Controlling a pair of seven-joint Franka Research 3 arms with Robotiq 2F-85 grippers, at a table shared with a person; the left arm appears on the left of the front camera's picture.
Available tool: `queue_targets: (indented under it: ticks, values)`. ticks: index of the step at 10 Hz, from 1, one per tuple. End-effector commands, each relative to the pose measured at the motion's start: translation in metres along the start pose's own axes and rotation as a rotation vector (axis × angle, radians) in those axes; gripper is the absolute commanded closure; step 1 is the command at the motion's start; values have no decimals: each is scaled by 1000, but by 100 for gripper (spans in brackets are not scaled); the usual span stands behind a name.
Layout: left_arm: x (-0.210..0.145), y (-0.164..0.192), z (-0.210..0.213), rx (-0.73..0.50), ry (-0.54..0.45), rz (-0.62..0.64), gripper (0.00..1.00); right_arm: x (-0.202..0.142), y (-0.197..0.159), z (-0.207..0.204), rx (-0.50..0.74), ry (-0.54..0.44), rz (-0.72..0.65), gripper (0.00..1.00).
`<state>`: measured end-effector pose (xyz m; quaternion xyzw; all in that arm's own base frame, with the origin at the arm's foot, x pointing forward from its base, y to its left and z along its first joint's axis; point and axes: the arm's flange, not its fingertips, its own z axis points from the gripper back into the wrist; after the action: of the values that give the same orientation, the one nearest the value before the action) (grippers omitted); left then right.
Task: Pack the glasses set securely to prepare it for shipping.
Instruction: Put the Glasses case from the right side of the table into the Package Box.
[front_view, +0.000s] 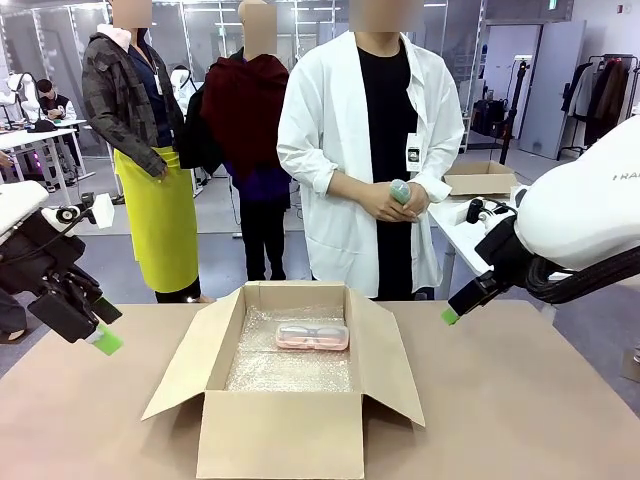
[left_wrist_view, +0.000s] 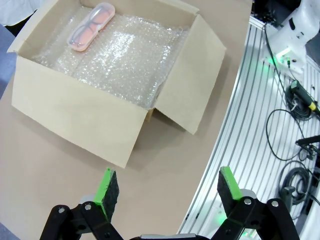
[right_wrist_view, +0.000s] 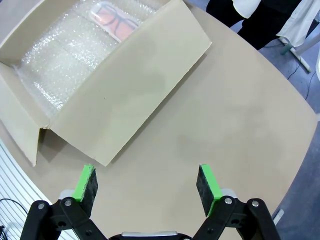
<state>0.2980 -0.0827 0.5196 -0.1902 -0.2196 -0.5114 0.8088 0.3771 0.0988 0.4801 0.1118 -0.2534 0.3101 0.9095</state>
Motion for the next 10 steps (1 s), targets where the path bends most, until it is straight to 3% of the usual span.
queue_targets:
  ticks: [1,10]
  values:
    - [-1,2,1,-12,-21,-19,0,-2,1,-1,-4,5,-1,0]
    - [-1,2,1,-12,-21,-19,0,-2,1,-1,-4,5,-1,0]
